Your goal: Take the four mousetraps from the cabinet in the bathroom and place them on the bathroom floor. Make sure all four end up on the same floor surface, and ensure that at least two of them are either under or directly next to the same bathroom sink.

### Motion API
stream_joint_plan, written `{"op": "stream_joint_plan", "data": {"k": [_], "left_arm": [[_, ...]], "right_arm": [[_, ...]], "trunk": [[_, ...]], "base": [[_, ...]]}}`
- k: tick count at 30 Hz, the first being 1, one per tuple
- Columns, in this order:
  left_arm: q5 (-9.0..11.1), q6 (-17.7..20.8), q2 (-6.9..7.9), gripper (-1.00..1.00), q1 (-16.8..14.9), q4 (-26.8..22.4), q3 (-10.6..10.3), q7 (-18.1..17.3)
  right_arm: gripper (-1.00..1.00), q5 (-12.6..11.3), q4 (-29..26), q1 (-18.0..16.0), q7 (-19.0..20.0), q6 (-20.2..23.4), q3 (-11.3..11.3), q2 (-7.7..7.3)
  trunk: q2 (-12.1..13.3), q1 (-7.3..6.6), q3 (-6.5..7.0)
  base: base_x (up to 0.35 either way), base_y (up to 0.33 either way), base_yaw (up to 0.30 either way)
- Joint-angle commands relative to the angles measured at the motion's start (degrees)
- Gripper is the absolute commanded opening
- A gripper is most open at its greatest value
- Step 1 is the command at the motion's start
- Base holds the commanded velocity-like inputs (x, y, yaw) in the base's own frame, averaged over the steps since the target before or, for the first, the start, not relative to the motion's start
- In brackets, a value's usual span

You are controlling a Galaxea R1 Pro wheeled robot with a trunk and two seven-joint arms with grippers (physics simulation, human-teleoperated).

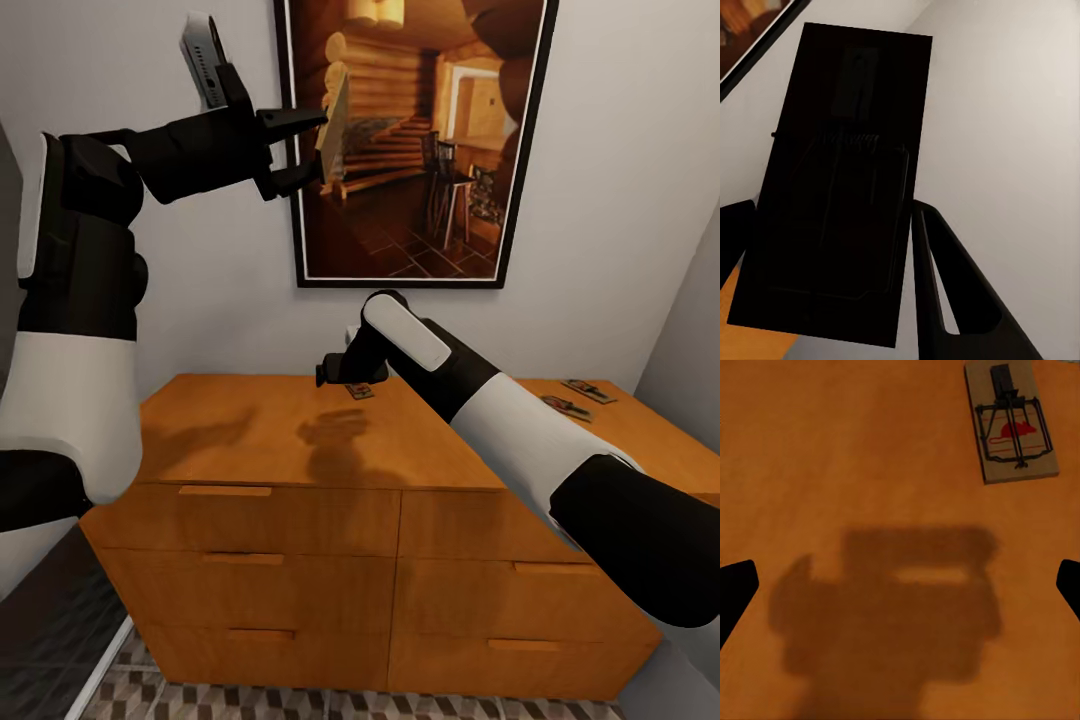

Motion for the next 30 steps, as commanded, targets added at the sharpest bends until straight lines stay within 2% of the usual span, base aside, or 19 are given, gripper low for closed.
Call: {"op": "stream_joint_plan", "data": {"k": [1,6,12,15,30], "left_arm": [[0.4,0.0,0.02,-1.0,0.0,0.0,0.0,0.6],[0.4,0.0,-0.1,-1.0,0.4,0.2,0.0,0.5],[0.4,0.0,-0.21,-1.0,0.8,0.2,0.0,0.5],[0.4,0.0,-0.32,-1.0,1.0,0.0,0.0,0.5],[0.4,0.0,-0.58,-1.0,1.3,-0.1,-1.3,0.4]], "right_arm": [[1.0,-0.6,0.0,-0.1,-0.6,0.1,0.1,0.0],[1.0,-0.1,0.1,-0.1,-1.7,0.0,0.3,0.01],[1.0,0.7,0.1,-0.1,-11.9,-0.1,0.4,0.17],[1.0,0.6,0.0,-0.1,-14.8,0.0,0.4,0.17],[1.0,0.4,0.2,-0.1,-16.3,0.1,0.3,0.17]], "trunk": [[0.0,-0.01,-0.06],[0.0,-0.01,-0.06],[0.0,-0.01,-0.06],[0.0,-0.01,-0.06],[0.0,-0.01,-0.06]], "base": [[0.0,0.0,0.028],[0.006,0.0,0.01],[0.17,-0.063,0.001],[0.076,-0.032,0.0],[0.043,-0.003,0.0]]}}
